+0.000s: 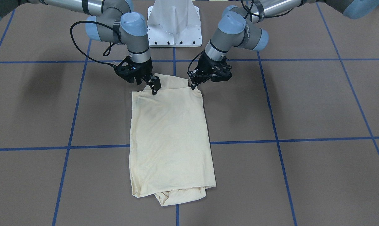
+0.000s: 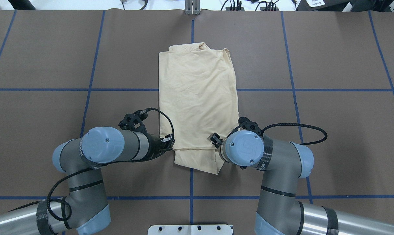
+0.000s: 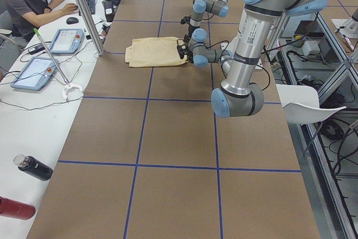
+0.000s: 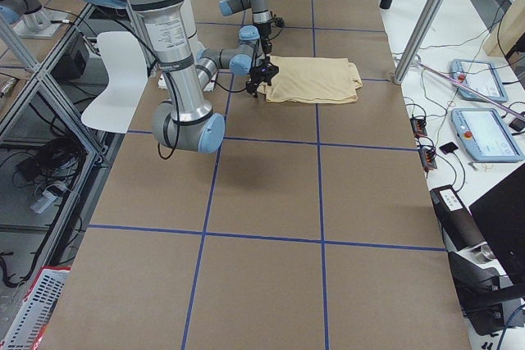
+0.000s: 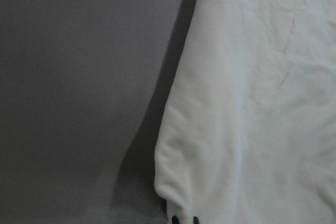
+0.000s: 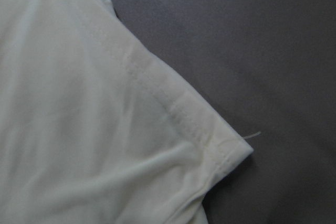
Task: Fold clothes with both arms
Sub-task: 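Grasp the shirt's near edge with both grippers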
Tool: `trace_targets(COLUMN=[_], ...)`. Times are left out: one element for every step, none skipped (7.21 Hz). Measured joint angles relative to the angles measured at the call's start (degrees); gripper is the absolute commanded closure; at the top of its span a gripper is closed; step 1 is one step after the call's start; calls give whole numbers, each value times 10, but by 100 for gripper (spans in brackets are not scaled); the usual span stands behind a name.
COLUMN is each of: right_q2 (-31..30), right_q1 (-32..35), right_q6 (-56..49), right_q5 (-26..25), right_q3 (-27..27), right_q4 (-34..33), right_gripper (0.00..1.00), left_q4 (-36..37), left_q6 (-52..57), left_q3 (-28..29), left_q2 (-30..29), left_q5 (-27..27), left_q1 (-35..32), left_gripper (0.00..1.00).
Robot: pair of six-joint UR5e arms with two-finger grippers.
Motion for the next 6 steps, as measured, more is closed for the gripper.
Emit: trace_targets(right_q2=[0, 0, 0, 1, 2, 2], right_q1=[0, 1, 3, 8, 13, 15], right_q6=[-1, -1, -1, -1, 0, 0], right_q5=[0, 0, 1, 3, 5, 6], right_q3=[0, 0, 1, 4, 6, 7], right_q4=[0, 0, -2, -3, -4, -4], right_gripper=[48, 50, 50, 50, 51, 50], left_q4=[0, 0, 0, 0, 0, 0], left_q6=[0, 1, 1, 1, 1, 1], left_q3=[0, 0, 0, 0, 0, 0], left_q2=[0, 1, 2, 2, 2, 2], left_q5=[0, 0, 0, 0, 0, 0], left_q1=[0, 0, 1, 1, 1, 1], left_gripper=[100, 100, 100, 100, 100, 100])
